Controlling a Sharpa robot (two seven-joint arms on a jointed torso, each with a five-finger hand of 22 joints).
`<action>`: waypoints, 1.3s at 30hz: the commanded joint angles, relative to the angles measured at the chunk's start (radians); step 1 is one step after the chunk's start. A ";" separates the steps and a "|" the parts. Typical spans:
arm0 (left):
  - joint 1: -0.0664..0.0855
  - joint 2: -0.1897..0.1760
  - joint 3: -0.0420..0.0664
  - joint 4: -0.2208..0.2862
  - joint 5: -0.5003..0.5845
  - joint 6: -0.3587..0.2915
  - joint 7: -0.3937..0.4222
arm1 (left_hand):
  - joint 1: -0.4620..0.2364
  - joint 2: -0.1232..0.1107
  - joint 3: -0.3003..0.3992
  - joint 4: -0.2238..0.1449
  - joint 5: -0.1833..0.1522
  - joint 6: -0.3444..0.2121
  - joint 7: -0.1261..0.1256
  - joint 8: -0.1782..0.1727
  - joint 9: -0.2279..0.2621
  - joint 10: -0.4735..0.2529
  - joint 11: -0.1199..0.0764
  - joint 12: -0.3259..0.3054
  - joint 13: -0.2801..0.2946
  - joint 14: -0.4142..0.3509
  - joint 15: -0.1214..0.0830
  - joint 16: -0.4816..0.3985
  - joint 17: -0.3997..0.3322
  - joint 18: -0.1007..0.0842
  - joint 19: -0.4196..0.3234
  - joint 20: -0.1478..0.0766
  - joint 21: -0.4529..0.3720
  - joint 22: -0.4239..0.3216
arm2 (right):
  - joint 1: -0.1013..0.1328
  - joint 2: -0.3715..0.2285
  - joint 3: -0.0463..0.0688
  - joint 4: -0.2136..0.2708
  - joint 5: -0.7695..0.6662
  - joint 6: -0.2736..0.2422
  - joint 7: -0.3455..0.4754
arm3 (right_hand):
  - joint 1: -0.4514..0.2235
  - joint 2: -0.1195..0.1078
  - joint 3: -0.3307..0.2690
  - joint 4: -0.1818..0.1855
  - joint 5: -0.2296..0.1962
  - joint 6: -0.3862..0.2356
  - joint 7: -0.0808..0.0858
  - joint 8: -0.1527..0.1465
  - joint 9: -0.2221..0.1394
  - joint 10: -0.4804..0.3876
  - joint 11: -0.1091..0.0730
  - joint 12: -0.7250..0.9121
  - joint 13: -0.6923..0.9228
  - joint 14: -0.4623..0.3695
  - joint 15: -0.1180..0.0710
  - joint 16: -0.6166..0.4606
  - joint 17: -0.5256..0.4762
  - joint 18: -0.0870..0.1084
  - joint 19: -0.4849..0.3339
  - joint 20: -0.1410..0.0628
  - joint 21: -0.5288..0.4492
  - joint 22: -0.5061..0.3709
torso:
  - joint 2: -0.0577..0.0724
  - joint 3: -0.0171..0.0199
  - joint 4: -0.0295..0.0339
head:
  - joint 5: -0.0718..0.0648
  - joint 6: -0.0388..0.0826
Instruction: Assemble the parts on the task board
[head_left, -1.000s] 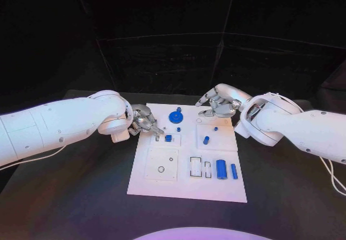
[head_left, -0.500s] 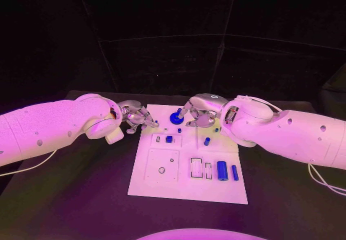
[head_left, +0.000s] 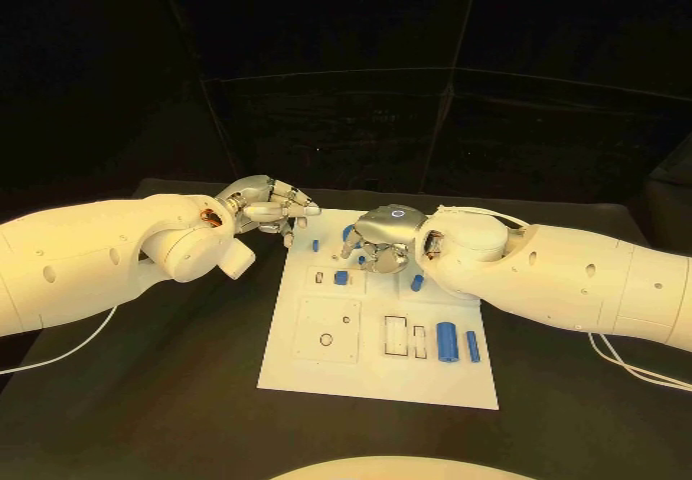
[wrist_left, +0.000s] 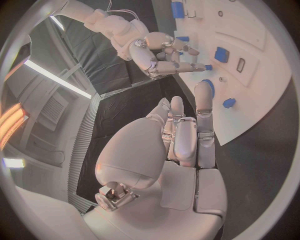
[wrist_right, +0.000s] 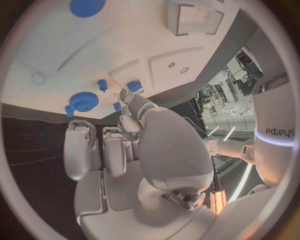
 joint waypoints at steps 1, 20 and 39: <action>0.000 -0.004 0.000 0.009 0.132 -0.064 0.146 | 0.000 -0.015 0.020 -0.001 0.001 0.008 0.003 -0.008 -0.012 0.000 0.005 -0.007 -0.011 -0.009 0.003 -0.010 -0.007 0.020 0.006 0.006 -0.009 -0.006 | -0.002 0.013 -0.002 -0.011 -0.056 0.043 0.053 | -0.004 -0.012 0.013 -0.005 -0.006 -0.010 -0.002 -0.006 -0.001 -0.002 -0.009 -0.005 -0.003 0.089 -0.008 0.004 0.202 0.009 -0.001 -0.010 -0.007 -0.001 | 0.001 -0.0001 -0.0023 | 0.003 -0.002; -0.001 -0.013 0.000 0.026 0.201 -0.113 0.250 | -0.017 -0.050 0.098 -0.004 0.000 0.014 0.009 -0.020 -0.049 -0.005 0.011 -0.013 -0.049 -0.024 0.008 -0.032 -0.039 0.020 0.013 0.011 -0.039 -0.029 | -0.015 0.054 -0.005 -0.049 -0.085 0.026 0.076 | -0.022 -0.019 0.042 -0.022 -0.020 -0.057 -0.015 -0.008 -0.002 0.001 -0.018 0.002 0.004 0.090 -0.016 0.007 0.208 0.009 0.000 -0.016 -0.006 0.002 | 0.001 0.0010 -0.0021 | 0.010 -0.006; -0.001 -0.010 0.000 0.020 0.202 -0.113 0.245 | -0.024 -0.059 0.120 -0.004 0.000 0.015 0.009 -0.020 -0.058 -0.004 0.012 -0.010 -0.057 -0.023 0.008 -0.031 -0.041 0.020 0.017 0.011 -0.044 -0.034 | -0.016 0.076 -0.005 -0.071 -0.085 0.060 0.069 | -0.035 -0.007 0.054 -0.017 -0.027 -0.056 -0.017 -0.002 0.001 0.000 -0.021 0.003 0.004 0.091 -0.019 0.009 0.212 0.009 0.000 -0.020 -0.007 0.002 | 0.000 0.0004 -0.0019 | 0.014 -0.012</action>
